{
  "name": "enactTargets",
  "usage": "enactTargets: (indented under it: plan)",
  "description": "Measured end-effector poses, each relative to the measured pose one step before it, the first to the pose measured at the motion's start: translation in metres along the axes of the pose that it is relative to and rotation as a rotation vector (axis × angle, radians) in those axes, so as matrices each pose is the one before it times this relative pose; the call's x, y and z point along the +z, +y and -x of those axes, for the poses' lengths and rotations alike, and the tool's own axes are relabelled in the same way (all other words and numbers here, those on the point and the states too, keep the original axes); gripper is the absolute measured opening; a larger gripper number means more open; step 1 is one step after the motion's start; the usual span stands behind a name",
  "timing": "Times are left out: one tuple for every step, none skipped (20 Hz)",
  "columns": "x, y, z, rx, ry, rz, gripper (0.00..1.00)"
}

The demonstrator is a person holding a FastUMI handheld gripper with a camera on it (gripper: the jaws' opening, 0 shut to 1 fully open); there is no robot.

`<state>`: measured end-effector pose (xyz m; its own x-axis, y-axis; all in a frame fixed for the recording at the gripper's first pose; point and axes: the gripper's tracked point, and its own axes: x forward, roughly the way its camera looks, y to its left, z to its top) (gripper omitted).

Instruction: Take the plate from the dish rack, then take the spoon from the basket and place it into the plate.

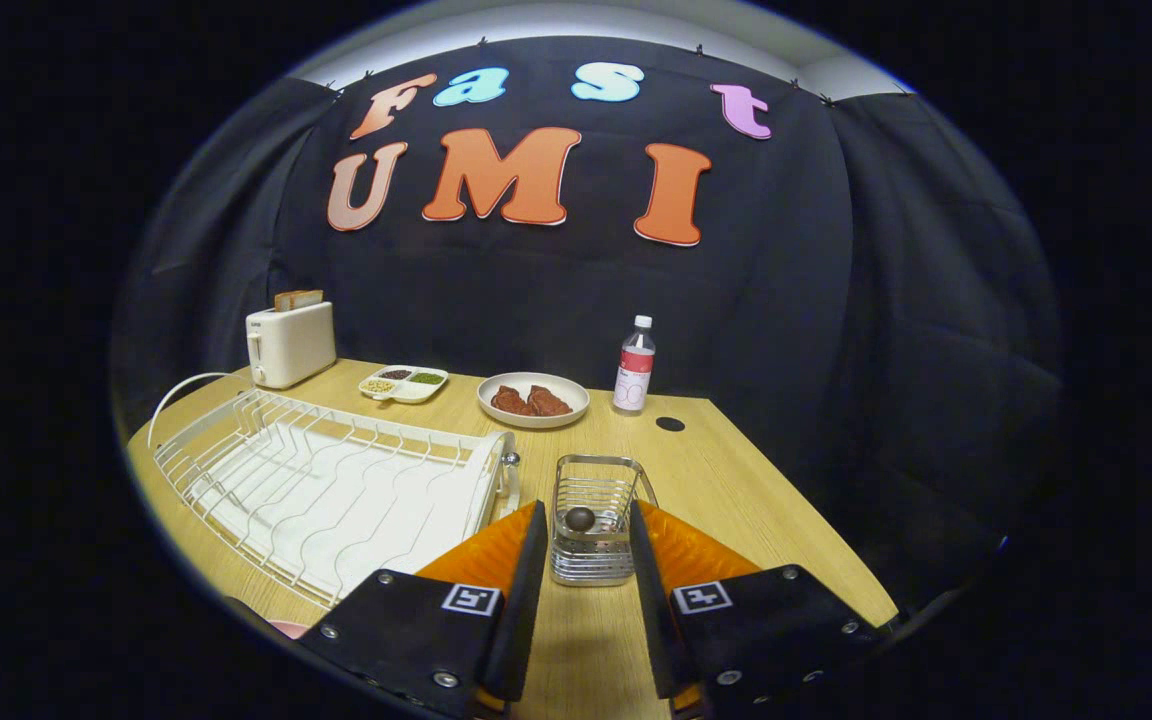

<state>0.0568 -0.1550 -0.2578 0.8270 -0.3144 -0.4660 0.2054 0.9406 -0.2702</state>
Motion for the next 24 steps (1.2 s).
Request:
enactTargets:
  plan:
    - [-0.00326,0.00025,-0.00456,-0.00270,0.00335,-0.00041,0.46]
    - [0.00131,0.00238,-0.00293,0.00508,-0.00646,-0.00475,0.42]
    - [0.00286,0.00048,-0.00314,-0.00221,-0.01247,-0.00915,0.40]
    - [0.00268,0.00068,-0.00220,0.00055,-0.01271,-0.00474,0.36]
    - [0.00018,-0.00123,-0.00269,-0.01030,-0.00638,0.00046,0.33]
    - [0.00134,-0.00017,-0.00240,-0.00597,-0.00661,0.00569,0.27]
    - [0.00016,-0.00013,-0.00132,-0.00766,-0.00336,0.00384,0.24]
    - [-0.00084,0.00204,-0.00101,0.00194,0.00177,0.00195,0.19]
    - [-0.00166,0.00128,-0.00187,-0.00051,0.00301,0.00095,0.18]
    - [-0.00207,0.00242,-0.00197,0.00338,0.00377,0.00120,0.17]
    - [-0.00298,0.00117,-0.00193,0.00322,0.00518,0.00083,0.17]
    - [-0.00200,0.00159,-0.00134,0.00581,0.00495,0.00156,0.17]
    - [0.00409,-0.00030,0.00047,0.00090,-0.01478,-0.00285,0.17]
    - [0.00365,0.00041,-0.00138,0.00393,-0.00771,-0.00572,0.15]
    - [0.00232,-0.00107,0.00006,0.00015,-0.00828,-0.00335,0.14]
    - [0.00414,-0.00104,0.00000,0.00102,-0.00692,-0.00646,0.12]
    - [0.00398,-0.00043,0.00049,0.00130,-0.00375,-0.00445,0.12]
    - [0.00691,-0.00016,0.00020,0.00286,-0.00778,-0.00937,0.11]
    - [0.00732,-0.00159,0.00063,0.00134,-0.00944,-0.00727,0.11]
    - [0.00773,-0.00183,0.00065,0.00027,-0.00868,-0.00603,0.11]
    - [0.01001,-0.00235,0.00107,-0.00232,-0.01782,-0.00063,0.11]
    - [0.01012,-0.00175,0.00113,0.00070,-0.01443,0.00363,0.11]
    - [0.01044,-0.00186,0.00238,-0.00240,-0.01913,0.00562,0.11]
    - [0.01112,-0.00145,0.00212,-0.00114,-0.01982,0.00587,0.11]
